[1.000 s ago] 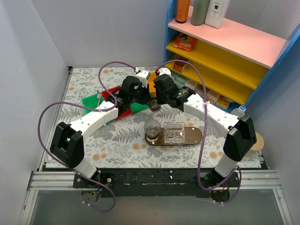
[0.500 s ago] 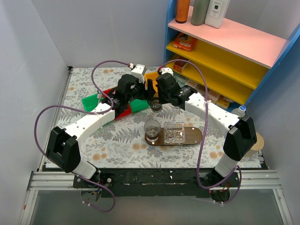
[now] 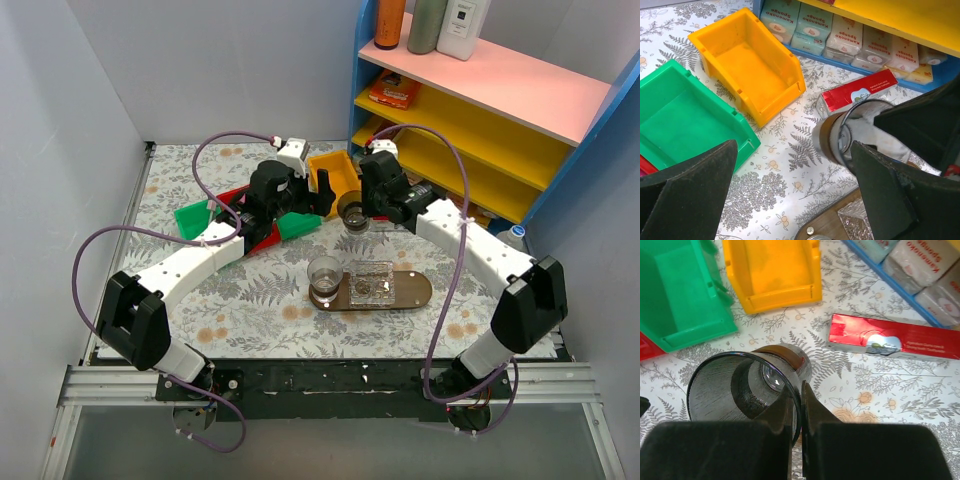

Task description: Prepare toiletry sets of a toothbrush and toothpaste on the tray

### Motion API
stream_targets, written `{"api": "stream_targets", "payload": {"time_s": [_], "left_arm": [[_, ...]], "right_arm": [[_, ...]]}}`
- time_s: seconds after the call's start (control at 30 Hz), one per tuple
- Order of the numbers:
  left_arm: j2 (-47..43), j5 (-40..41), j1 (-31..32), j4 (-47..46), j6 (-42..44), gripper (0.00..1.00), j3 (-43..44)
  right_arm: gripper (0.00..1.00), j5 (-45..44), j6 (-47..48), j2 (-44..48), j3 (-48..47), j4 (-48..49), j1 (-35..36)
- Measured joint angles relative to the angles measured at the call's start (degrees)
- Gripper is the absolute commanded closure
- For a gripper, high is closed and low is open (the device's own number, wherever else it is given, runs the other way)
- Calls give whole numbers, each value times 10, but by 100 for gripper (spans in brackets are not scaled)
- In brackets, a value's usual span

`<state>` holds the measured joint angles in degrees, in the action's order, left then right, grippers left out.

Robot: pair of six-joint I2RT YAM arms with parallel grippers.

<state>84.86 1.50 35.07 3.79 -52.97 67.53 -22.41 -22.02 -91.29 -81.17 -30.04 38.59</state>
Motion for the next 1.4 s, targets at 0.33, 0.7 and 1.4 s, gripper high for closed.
{"api": "stream_targets", "payload": {"time_s": [0.33,0.7,1.4], "left_arm": [[-1,-17,-15,-13,-25,2,-6],[-4,-41,-56,-25,-53,2,-14],[-4,-38,-56,-25,-48,2,-16]], "right_arm": [[99,-5,15,80,43,1,-64],[99,11,58,192,114,-7,-153],[99,238,179,302,193,-125,-228]]}}
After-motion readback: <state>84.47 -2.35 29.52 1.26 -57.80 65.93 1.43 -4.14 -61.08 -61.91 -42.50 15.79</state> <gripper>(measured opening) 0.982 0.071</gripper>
